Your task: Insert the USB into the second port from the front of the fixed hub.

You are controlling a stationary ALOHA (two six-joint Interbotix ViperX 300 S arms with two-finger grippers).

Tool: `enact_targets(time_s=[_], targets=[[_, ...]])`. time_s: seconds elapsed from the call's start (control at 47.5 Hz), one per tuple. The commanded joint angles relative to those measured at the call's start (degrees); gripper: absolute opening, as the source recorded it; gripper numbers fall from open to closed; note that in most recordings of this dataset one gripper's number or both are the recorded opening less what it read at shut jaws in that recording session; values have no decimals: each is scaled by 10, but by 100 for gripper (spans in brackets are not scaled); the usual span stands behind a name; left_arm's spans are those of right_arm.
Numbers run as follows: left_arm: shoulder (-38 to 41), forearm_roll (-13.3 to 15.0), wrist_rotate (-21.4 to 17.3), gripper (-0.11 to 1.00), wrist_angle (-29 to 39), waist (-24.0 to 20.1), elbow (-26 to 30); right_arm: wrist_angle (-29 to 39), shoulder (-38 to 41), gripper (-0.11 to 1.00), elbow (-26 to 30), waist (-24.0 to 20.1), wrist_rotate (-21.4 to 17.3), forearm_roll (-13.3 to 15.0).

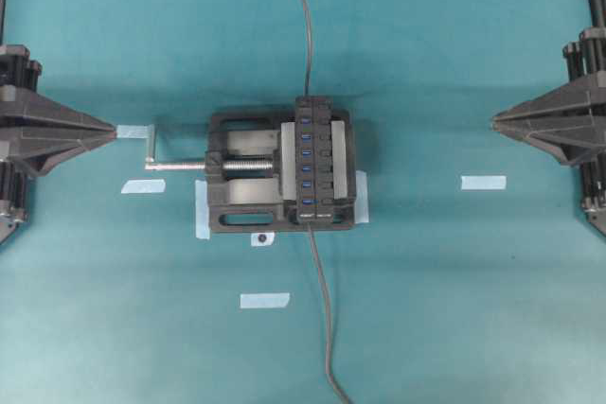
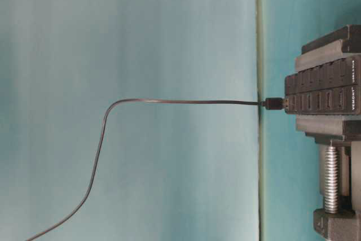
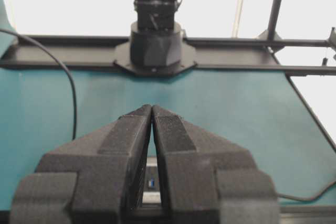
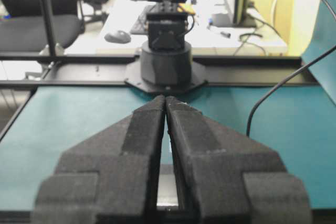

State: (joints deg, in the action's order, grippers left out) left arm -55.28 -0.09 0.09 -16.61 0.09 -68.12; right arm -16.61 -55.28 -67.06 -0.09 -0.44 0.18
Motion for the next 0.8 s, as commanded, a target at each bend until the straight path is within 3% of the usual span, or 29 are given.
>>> enact_targets(time_s=[0.0, 0.063, 0.126, 0.337, 0.548, 0.78], targets=[[7, -4, 12, 13, 4, -4, -2, -8, 4, 16, -1, 5, -1, -4], [12, -4, 17, 7, 13, -4, 0, -10, 2, 16, -6, 10, -8, -18], [18, -4, 17, 0, 20, -4, 4, -8, 0, 6, -11, 12, -23, -29], [35, -4, 18, 0, 24, -4, 5, -1, -1, -1, -23, 15, -73, -31], [38, -4, 19, 0, 30, -4, 4, 23, 1, -1, -19, 18, -75, -31], [42, -4, 21, 0, 109, -4, 18, 104, 19, -1, 9, 34, -76, -31]])
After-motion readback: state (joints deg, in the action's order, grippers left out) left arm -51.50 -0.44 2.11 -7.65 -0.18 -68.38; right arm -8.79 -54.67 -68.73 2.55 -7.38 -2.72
